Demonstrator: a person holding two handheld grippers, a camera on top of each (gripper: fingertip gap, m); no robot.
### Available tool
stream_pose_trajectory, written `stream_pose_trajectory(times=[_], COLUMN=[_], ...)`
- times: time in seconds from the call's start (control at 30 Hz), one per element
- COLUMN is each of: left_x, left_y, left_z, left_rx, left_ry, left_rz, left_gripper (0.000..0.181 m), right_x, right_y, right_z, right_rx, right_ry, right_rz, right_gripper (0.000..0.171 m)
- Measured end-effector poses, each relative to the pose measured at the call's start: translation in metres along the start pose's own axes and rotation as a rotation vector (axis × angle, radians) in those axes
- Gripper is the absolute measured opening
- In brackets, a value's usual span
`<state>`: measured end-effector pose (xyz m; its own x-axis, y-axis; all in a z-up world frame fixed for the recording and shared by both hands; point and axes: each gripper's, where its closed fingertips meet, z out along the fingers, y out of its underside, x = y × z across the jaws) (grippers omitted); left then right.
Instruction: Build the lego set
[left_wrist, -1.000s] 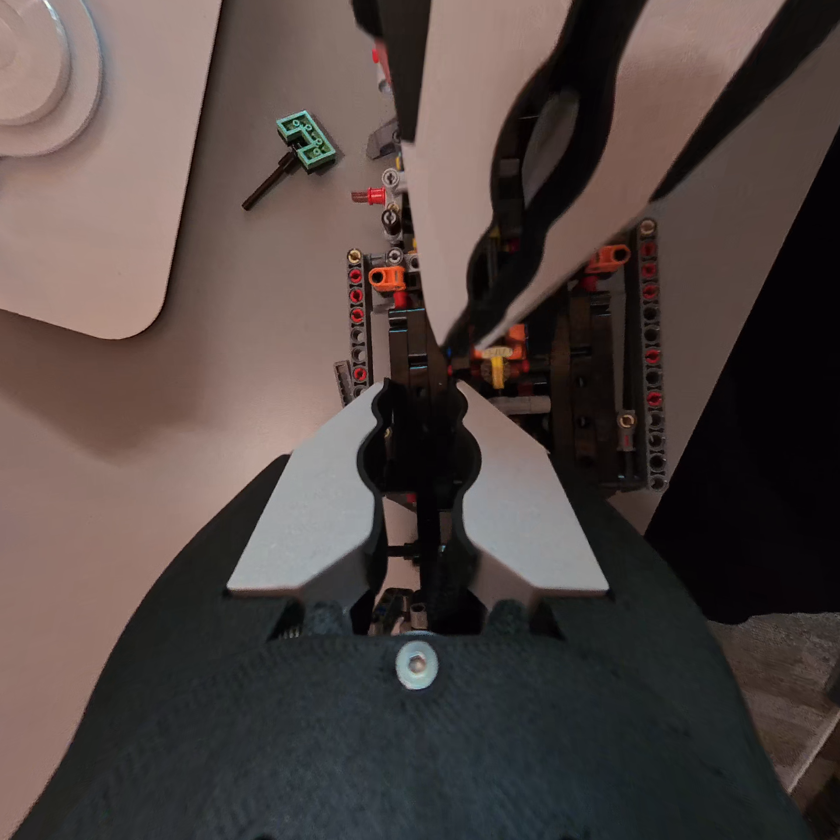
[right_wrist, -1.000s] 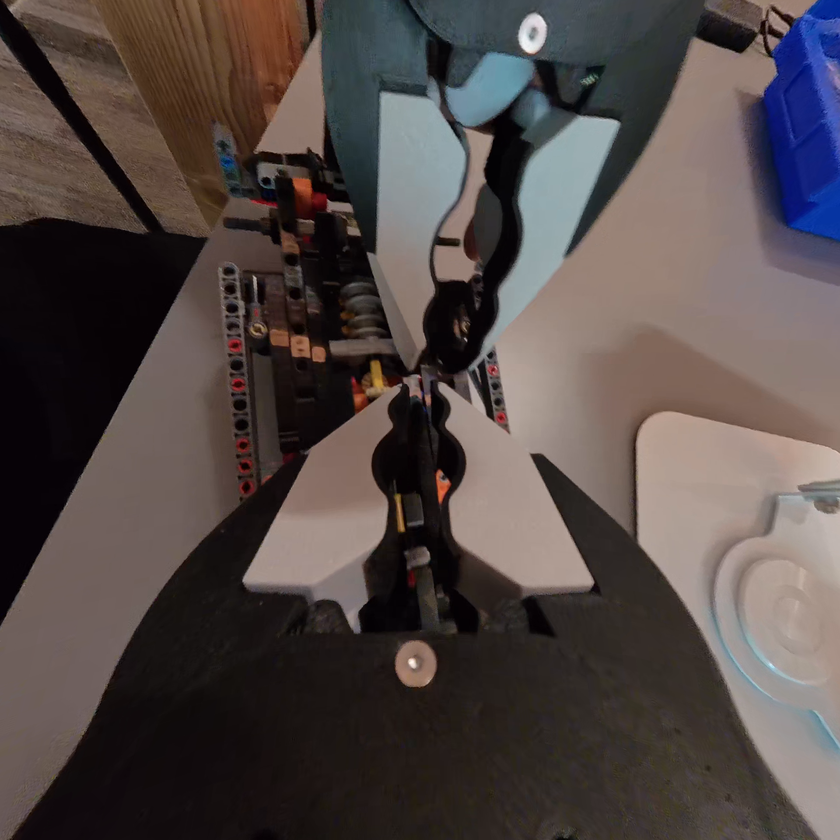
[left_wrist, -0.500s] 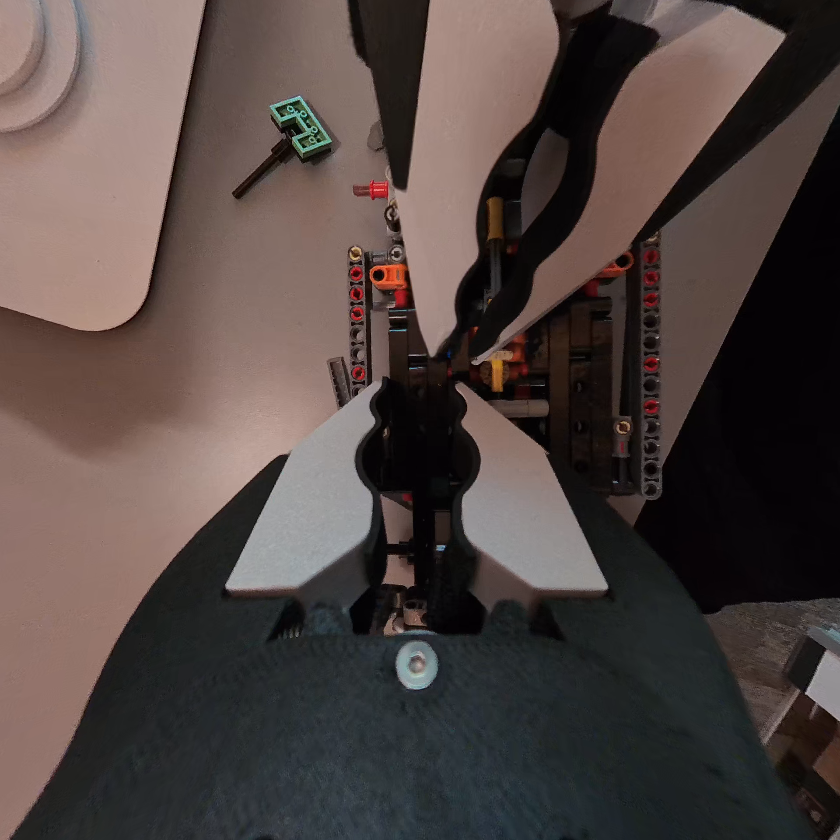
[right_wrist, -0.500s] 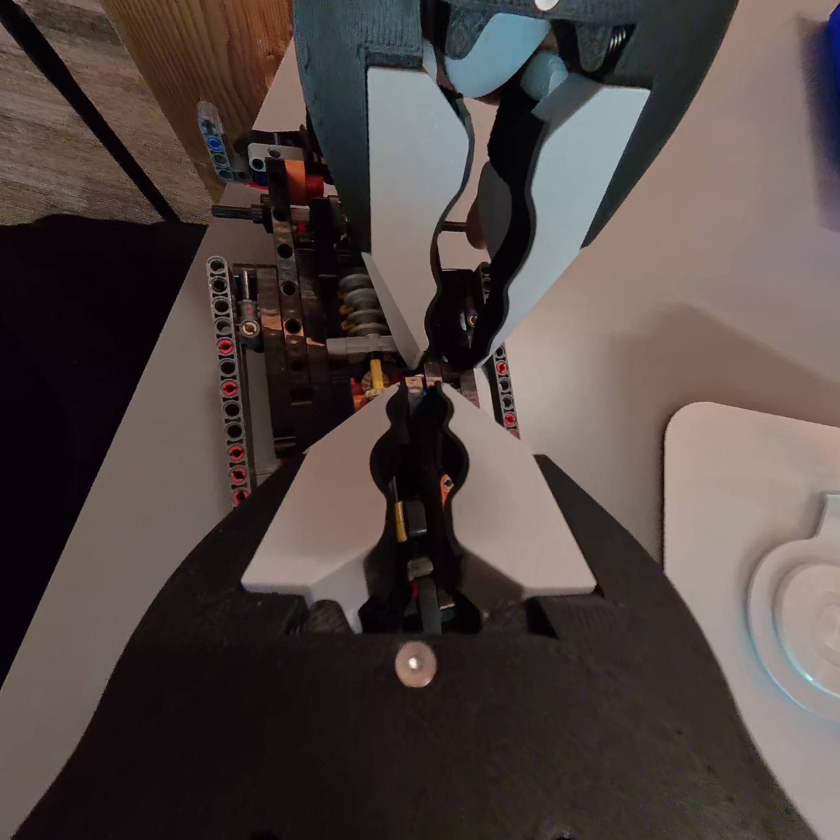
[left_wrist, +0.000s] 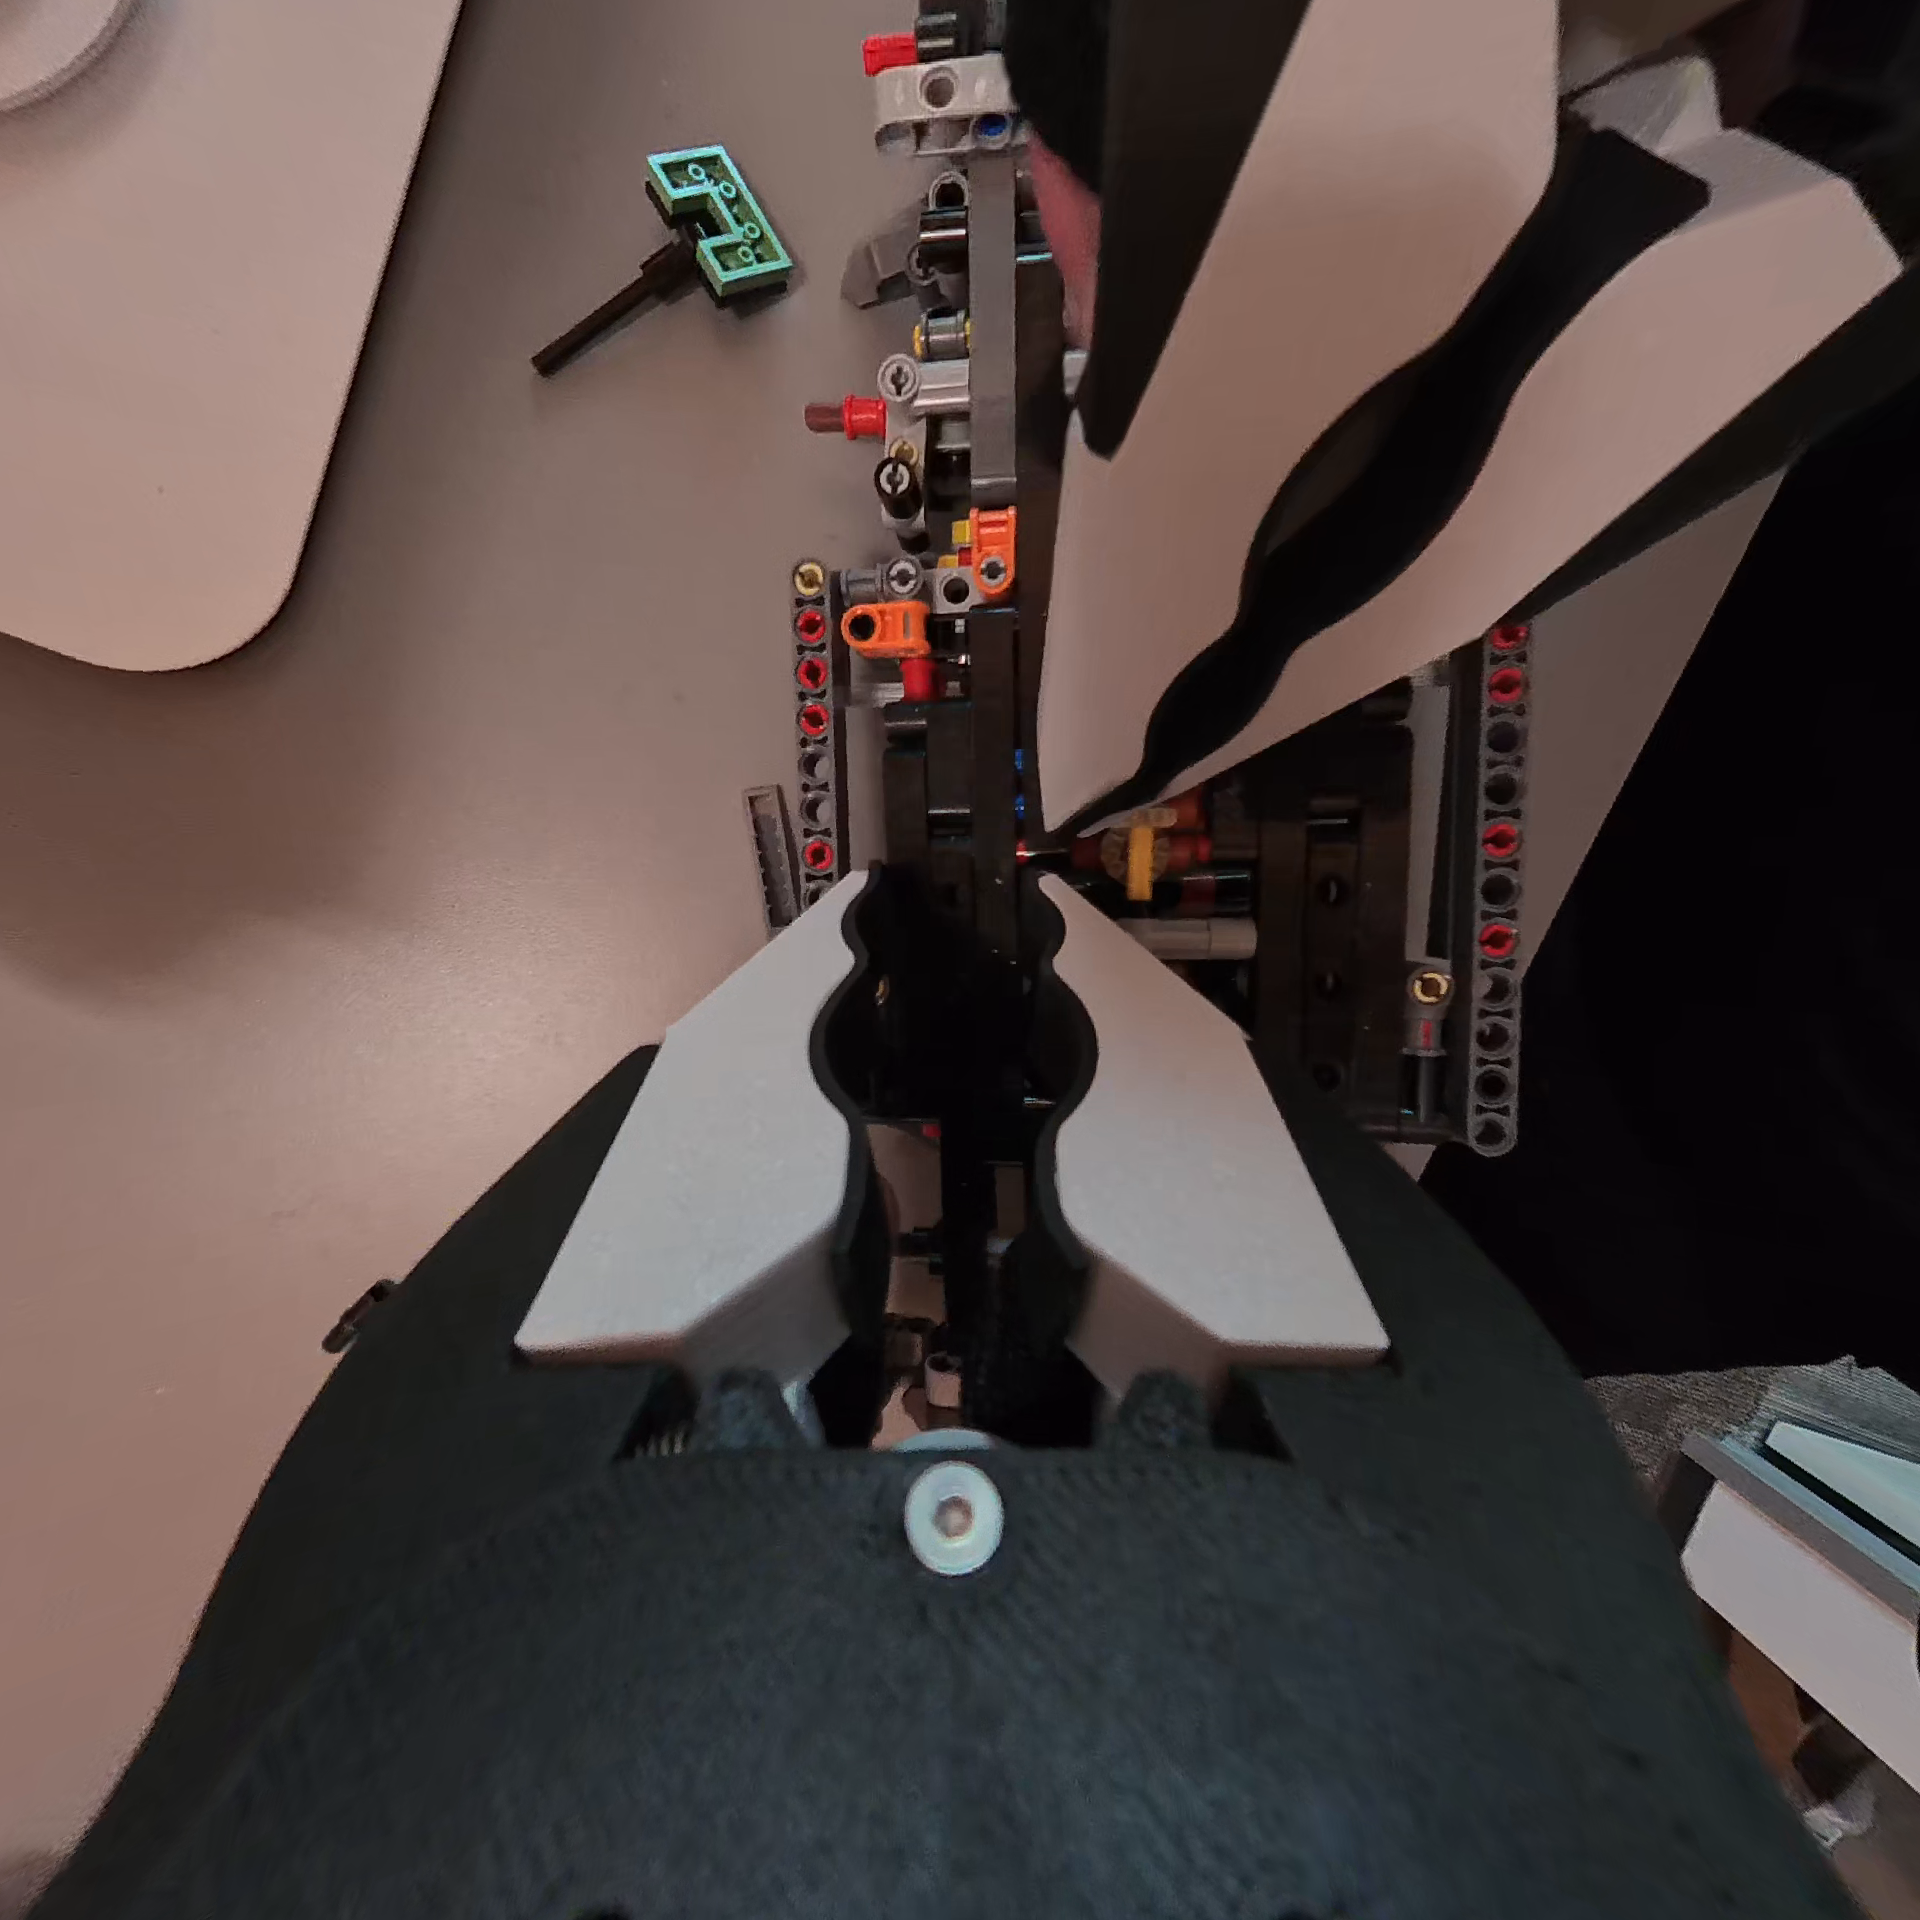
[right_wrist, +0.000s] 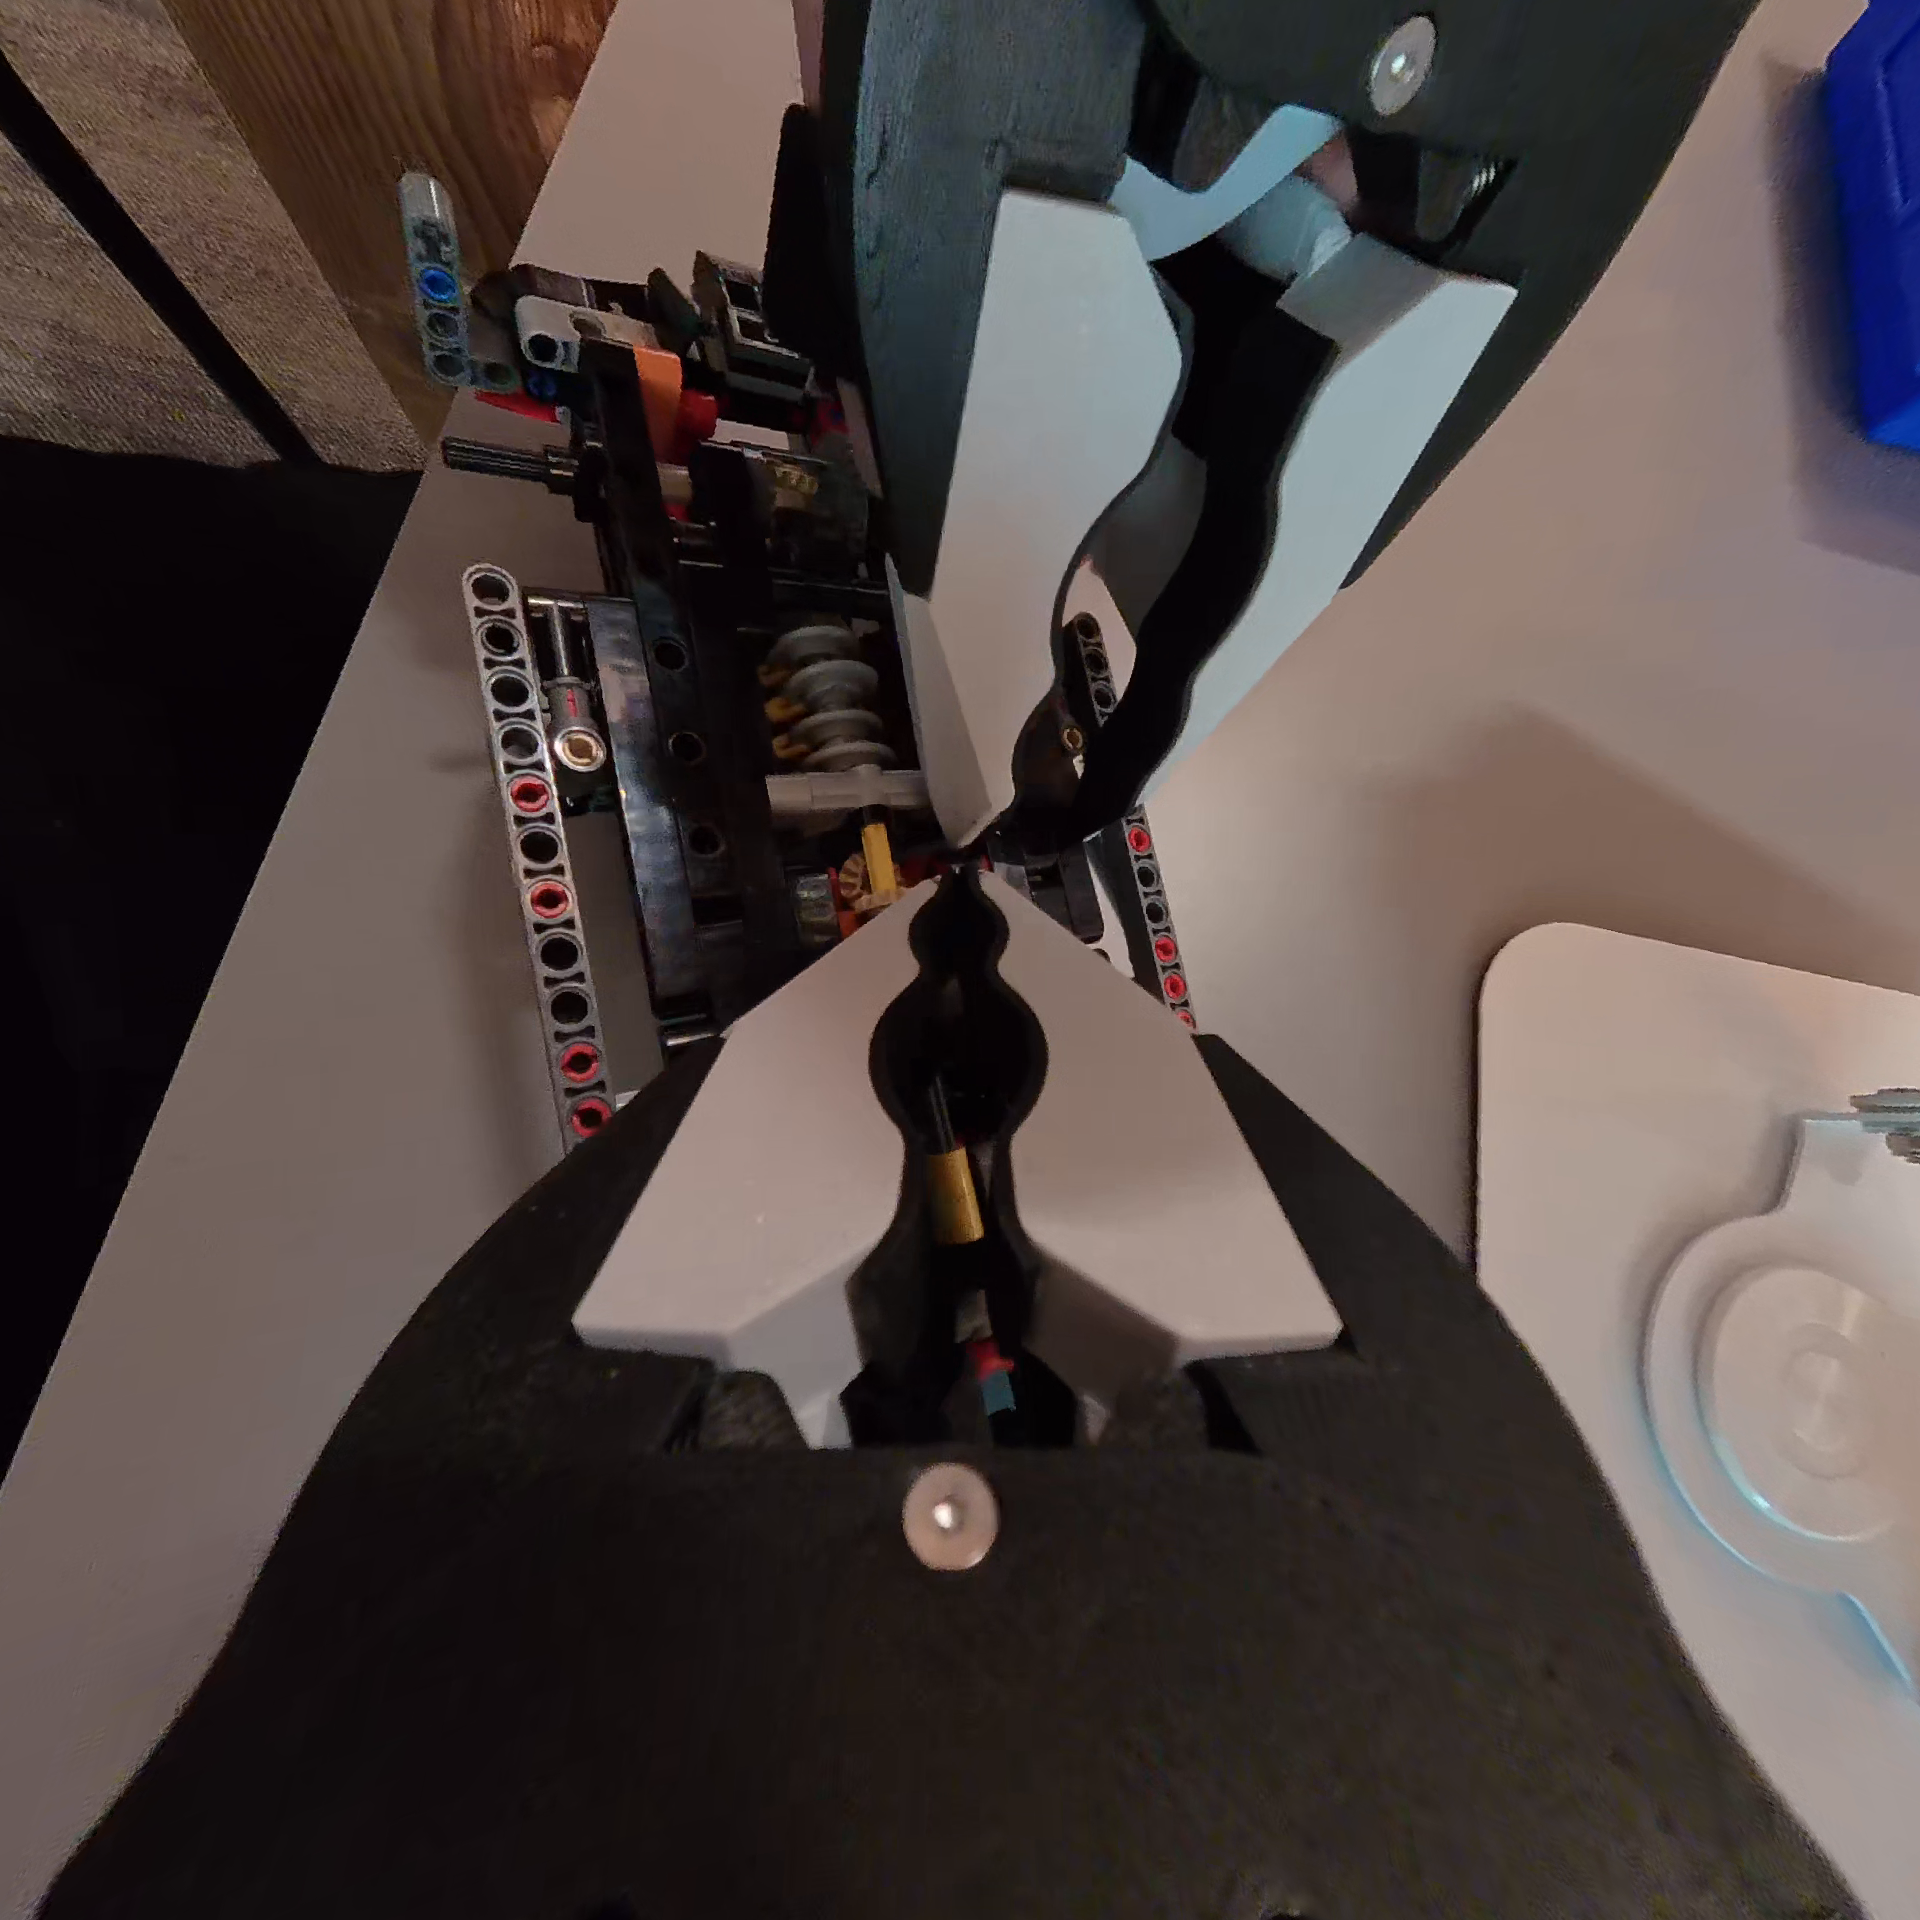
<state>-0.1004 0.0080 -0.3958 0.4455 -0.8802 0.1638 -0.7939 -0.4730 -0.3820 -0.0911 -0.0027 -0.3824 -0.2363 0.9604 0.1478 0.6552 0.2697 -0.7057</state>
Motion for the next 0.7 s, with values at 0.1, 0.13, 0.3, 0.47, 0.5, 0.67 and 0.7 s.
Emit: stream_pose_trajectory(times=[0.1, 0.13, 0.3, 0.47, 0.5, 0.67, 0.7], left_x=[-0.001, -0.001, -0.001, -0.004, -0.004, 0.002, 0.004], left_y=[0.001, 0.001, 0.001, 0.000, -0.001, -0.014, -0.014], left_z=[0.000, 0.000, 0.000, -0.001, -0.002, -0.015, -0.019], left_rx=[-0.005, -0.006, -0.015, -0.022, -0.022, 0.033, 0.051], left_ry=[-0.003, -0.007, -0.005, -0.030, -0.040, -0.137, -0.152], left_rz=[-0.009, -0.007, -0.019, -0.009, -0.006, 0.064, 0.079], left_gripper=[0.021, 0.021, 0.021, 0.021, 0.021, 0.027, 0.029], right_x=[0.001, 0.001, 0.001, 0.003, 0.003, 0.000, 0.002], right_y=[0.000, 0.000, 0.000, 0.000, -0.001, -0.007, -0.008], right_z=[0.001, 0.001, 0.001, 0.001, 0.000, -0.024, -0.031], right_rx=[-0.011, -0.014, -0.021, -0.015, -0.010, 0.051, 0.067], right_ry=[0.015, 0.016, 0.035, 0.036, 0.028, 0.023, 0.021], right_rz=[-0.003, -0.001, -0.009, 0.004, 0.014, 0.018, 0.041], right_gripper=[0.000, 0.000, 0.000, 0.000, 0.000, 0.006, 0.008])
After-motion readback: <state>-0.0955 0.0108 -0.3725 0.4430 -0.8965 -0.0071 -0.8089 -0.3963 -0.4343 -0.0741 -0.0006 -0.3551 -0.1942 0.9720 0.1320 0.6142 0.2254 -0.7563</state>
